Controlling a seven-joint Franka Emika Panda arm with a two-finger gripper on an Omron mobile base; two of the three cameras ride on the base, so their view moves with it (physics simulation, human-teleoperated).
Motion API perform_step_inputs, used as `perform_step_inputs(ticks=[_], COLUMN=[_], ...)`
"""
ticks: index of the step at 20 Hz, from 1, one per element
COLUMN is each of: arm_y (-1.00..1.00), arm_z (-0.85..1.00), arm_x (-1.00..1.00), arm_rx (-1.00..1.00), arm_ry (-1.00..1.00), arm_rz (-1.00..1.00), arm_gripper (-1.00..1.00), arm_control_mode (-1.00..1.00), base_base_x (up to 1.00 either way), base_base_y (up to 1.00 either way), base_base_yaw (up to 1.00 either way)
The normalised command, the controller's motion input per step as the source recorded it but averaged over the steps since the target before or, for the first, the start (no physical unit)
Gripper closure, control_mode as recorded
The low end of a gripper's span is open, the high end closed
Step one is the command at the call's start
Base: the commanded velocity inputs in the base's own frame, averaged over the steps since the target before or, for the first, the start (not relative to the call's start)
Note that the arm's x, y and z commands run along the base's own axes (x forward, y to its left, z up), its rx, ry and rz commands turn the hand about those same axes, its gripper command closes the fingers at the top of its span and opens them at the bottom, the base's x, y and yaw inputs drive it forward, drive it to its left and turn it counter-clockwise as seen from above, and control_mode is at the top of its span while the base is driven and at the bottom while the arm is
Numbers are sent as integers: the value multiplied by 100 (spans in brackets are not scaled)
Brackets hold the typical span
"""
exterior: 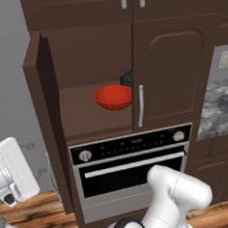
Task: Pick the mug and place it in the sink. Pick the bowl and place it in the open cabinet and then close the cabinet.
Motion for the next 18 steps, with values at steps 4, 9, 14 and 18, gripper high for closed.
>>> perform_step_inputs(ticks=[4, 9, 14, 18], arm_y=[-25, -31, -30, -32], arm_z=[-6, 0, 0, 0], arm_x=[0, 0, 0, 0], arm_rx=[0, 0, 0, 0], arm_ry=[-2, -2, -3, -4], arm_rz=[0, 0, 0, 0], arm_gripper=[-100, -100, -100, -100], arm_control_mode=[-100, -100, -100, -100], base_base_x=[0, 0, 0, 0], base_base_y=[0, 0, 0, 0], base_base_yaw=[0, 0, 0, 0])
